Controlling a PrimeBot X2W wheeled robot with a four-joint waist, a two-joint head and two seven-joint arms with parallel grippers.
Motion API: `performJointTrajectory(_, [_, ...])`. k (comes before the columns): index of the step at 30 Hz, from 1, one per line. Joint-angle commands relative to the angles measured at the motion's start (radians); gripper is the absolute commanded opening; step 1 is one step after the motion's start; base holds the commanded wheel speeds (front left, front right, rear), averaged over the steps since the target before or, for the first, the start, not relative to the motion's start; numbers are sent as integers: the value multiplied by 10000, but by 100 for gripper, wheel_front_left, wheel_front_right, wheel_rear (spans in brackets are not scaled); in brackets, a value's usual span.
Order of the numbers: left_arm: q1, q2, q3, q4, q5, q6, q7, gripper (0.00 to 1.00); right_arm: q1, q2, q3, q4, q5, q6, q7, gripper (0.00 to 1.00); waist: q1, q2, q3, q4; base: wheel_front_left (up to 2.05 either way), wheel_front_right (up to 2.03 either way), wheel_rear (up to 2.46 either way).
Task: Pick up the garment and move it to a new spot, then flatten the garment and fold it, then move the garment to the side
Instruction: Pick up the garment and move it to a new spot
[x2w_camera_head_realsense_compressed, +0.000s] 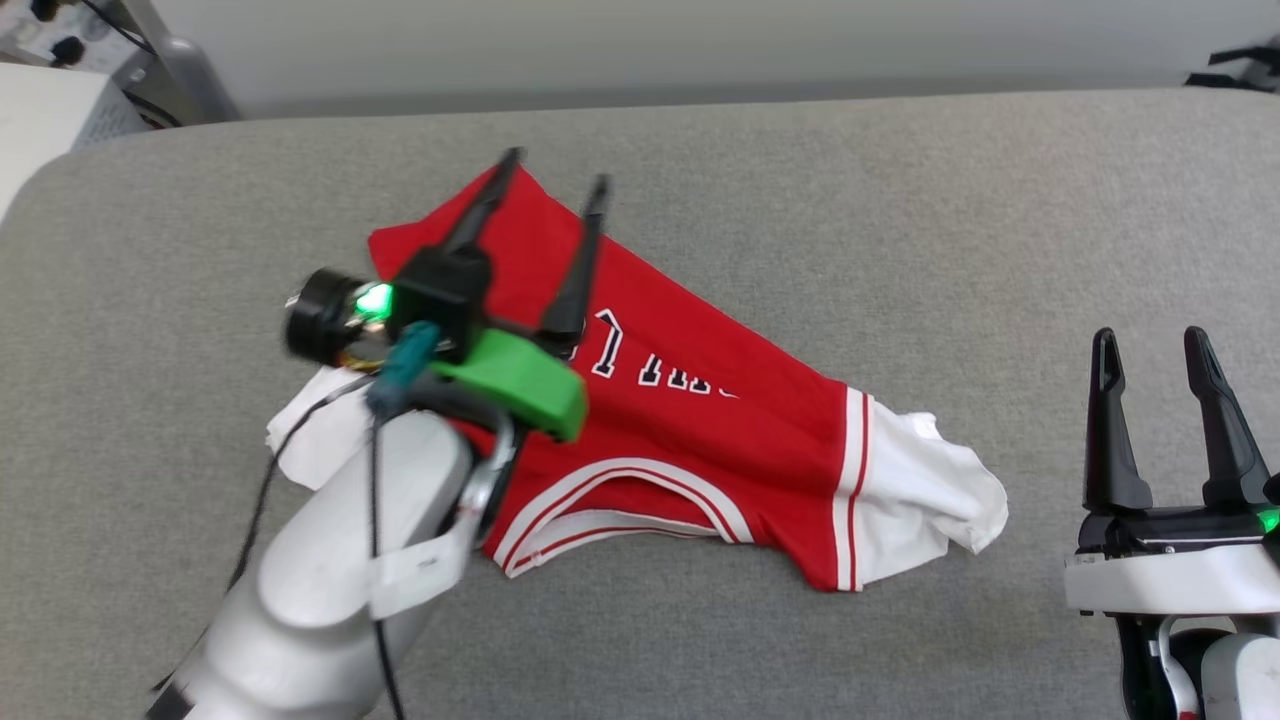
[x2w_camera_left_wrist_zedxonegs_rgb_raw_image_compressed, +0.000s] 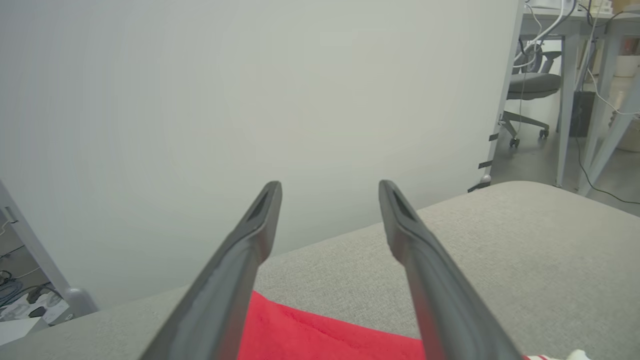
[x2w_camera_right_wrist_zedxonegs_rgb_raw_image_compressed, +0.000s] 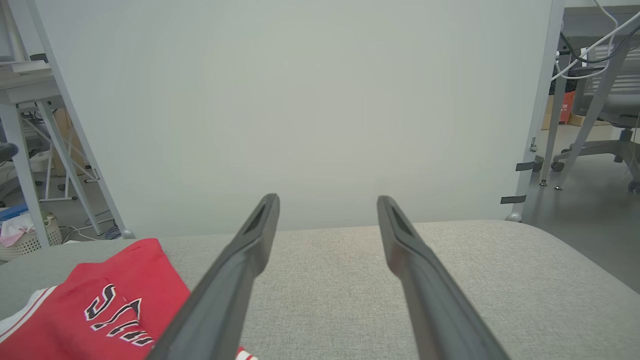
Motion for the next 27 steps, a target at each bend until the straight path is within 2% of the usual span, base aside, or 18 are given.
performJointTrajectory(1, [529, 162, 465, -269, 226, 162, -57, 100, 130, -18, -10, 42, -86, -7, -47, 100, 0, 0, -330, 288, 0, 0, 0])
performJointTrajectory(6, [2360, 432, 2213, -1048, 931, 516, -57, 100, 260, -18, 37, 97, -98, -7, -47, 100, 0, 0, -547, 350, 0, 0, 0])
performJointTrajectory(12, [4376, 77, 3903, -1680, 1668, 533, -58, 100, 441, -18, 34, 129, -127, -7, -47, 100, 0, 0, -777, 442, 0, 0, 0])
performJointTrajectory(19, [6050, -664, 5403, -2184, 2485, -141, -58, 100, 768, -18, 272, 305, -260, -7, -47, 100, 0, 0, -1085, 574, 0, 0, 0])
performJointTrajectory(27, [6941, -1407, 6073, -2090, 3436, -1036, -58, 100, 1168, -18, 682, 597, -575, -7, -48, 100, 0, 0, -1375, 672, 0, 0, 0])
